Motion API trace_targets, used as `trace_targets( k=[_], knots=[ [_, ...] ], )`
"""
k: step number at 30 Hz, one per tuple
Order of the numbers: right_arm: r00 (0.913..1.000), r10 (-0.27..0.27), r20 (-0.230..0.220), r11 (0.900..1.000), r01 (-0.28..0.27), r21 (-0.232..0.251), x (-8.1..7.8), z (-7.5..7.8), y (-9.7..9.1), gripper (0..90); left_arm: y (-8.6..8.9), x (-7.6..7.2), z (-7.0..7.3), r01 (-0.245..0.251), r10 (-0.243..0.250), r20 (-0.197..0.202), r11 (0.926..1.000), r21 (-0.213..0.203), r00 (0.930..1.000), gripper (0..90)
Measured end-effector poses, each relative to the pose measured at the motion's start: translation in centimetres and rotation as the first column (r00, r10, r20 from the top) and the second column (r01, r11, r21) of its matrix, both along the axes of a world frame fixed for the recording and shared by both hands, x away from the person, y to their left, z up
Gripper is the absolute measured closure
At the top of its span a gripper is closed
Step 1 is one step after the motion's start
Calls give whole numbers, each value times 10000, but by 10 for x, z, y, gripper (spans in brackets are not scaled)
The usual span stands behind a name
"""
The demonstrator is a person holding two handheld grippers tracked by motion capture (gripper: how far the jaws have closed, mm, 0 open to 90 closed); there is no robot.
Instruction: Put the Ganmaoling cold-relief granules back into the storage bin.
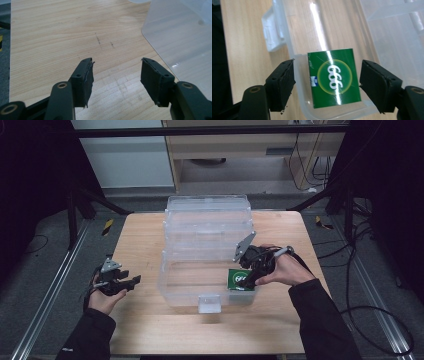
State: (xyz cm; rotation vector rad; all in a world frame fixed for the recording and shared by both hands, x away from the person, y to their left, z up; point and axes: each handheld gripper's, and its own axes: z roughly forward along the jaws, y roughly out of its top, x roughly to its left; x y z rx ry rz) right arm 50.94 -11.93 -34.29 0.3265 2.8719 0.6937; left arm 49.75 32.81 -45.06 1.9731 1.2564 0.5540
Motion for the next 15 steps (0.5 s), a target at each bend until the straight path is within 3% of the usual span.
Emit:
trace_targets(
  k=[5, 9, 15],
  knots=[
    [9999, -45, 106, 9996, 42, 276, -6, -3, 2, 315, 1, 0, 0, -3, 3, 58, 9999, 110, 10000, 462],
    [9993, -378, -16, 9974, 378, 606, -8, -7, 3, 293, 1, 0, 1, -14, 13, 94, 10000, 82, 10000, 489],
    [9995, -263, 172, 9989, 256, 399, -14, -15, 12, 279, 1, -1, 4, 9, -14, 356, 9999, 145, 9994, 507]
  ],
)
